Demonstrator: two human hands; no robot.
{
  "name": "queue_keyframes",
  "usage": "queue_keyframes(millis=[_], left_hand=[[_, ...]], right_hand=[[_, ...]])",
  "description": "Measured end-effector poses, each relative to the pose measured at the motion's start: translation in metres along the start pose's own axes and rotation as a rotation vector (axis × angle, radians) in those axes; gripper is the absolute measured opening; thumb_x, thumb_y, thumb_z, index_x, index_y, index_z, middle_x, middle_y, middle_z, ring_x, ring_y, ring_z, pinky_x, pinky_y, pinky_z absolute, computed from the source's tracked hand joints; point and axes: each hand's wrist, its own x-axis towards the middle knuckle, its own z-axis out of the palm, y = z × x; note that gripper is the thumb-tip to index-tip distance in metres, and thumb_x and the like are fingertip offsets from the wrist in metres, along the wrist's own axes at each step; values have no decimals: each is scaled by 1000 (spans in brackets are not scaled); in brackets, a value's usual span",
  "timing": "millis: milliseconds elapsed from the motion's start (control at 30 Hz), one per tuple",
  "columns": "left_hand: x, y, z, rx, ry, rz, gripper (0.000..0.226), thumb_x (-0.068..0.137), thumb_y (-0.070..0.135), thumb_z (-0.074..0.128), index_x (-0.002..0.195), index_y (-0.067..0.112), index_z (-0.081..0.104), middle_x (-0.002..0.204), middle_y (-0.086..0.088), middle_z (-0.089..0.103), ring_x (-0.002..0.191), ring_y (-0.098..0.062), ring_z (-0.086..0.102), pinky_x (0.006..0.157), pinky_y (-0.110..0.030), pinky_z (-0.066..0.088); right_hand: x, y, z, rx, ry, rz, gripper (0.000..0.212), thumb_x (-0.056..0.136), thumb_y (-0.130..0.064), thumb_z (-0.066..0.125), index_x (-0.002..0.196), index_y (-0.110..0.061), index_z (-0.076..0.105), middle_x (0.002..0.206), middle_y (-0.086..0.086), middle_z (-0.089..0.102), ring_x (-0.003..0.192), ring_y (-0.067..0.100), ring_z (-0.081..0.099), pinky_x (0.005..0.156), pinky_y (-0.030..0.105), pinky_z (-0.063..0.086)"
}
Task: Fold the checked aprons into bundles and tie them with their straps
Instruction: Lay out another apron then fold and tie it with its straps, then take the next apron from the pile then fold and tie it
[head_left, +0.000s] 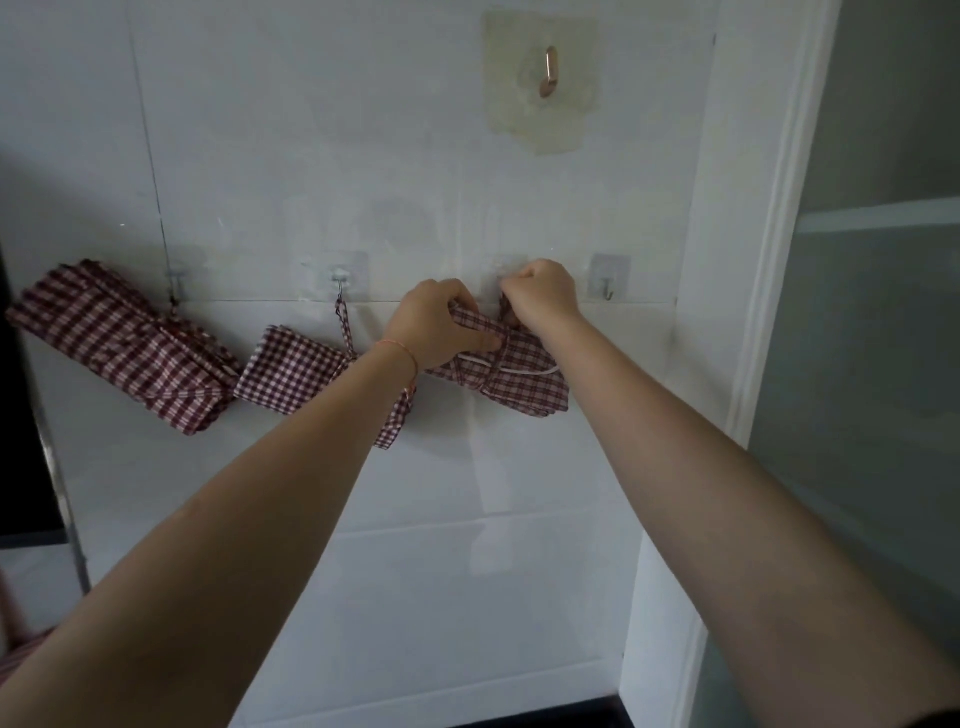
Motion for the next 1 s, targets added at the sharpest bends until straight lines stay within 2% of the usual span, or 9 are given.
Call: queue_keyframes(millis=[67, 233, 333, 433, 533, 633, 733, 833, 1000], left_hand=[[-2, 0, 2, -1, -14, -4, 43, 64, 44, 88, 95, 25, 65, 105, -3, 61, 95, -17, 53, 76, -25, 38], [-6, -1, 7, 41, -28, -1, 42, 63, 44, 89, 93, 27, 64, 106, -1, 53, 96, -16, 49, 81, -24, 39], [-8, -1, 9, 54, -41, -16, 45, 64, 44, 88, 98, 23, 67, 108, -1, 50, 97, -16, 49, 86, -27, 43], [-13, 4, 11, 227, -40, -17, 44, 72, 46, 81, 106, 21, 67, 112, -4, 49, 107, -20, 46, 93, -35, 44], [-27, 16, 23, 553, 264, 214, 30, 78, 35, 71, 100, 15, 65, 103, -9, 53, 97, -29, 50, 82, -41, 42], [-54, 24, 52, 396, 501, 527, 14, 74, 20, 70, 78, 10, 60, 72, -7, 57, 61, -26, 52, 53, -33, 39], [-96, 6, 92, 236, 306, 442, 17, 80, 26, 58, 68, 14, 58, 56, -1, 58, 45, -25, 53, 42, -24, 36], [-152, -35, 123, 277, -222, 23, 20, 88, 31, 52, 76, 17, 60, 70, -1, 61, 65, -26, 58, 58, -27, 41], [-244, -129, 122, 224, -601, -474, 19, 89, 27, 48, 75, 18, 57, 81, 1, 63, 73, -21, 57, 62, -28, 42]], right_hand=[[-1, 0, 0, 26, -12, 68, 27, 84, -12, 57, 58, -13, 50, 63, 11, 60, 66, 24, 63, 64, 33, 51], [2, -6, 3, -87, -25, 49, 5, 88, -11, 57, 84, -8, 58, 81, 9, 67, 72, 25, 69, 64, 38, 59], [3, -1, 6, -238, 15, -51, 32, 95, -18, 57, 64, -19, 47, 68, -2, 58, 64, 16, 60, 63, 35, 52], [-1, 5, 6, -281, 51, -97, 40, 96, -28, 59, 59, -20, 48, 61, -7, 50, 56, 7, 48, 60, 27, 38], [-15, 8, 4, -261, 62, -127, 27, 96, -29, 58, 72, -17, 53, 70, -4, 54, 61, 11, 50, 54, 29, 36], [-32, 22, 3, -233, 95, -126, 15, 93, -25, 54, 81, -17, 53, 77, -2, 57, 70, 18, 53, 57, 31, 35], [-64, 49, 6, -221, 140, -146, 19, 92, -24, 55, 77, -15, 49, 67, -4, 53, 61, 16, 50, 53, 31, 33], [-117, 83, 37, -208, 133, -220, 19, 90, -21, 55, 75, -13, 46, 61, -2, 48, 55, 18, 45, 49, 31, 28], [-211, 133, 135, -296, -333, -38, 18, 89, -25, 52, 80, -10, 52, 68, 0, 58, 63, 24, 54, 53, 31, 35]])
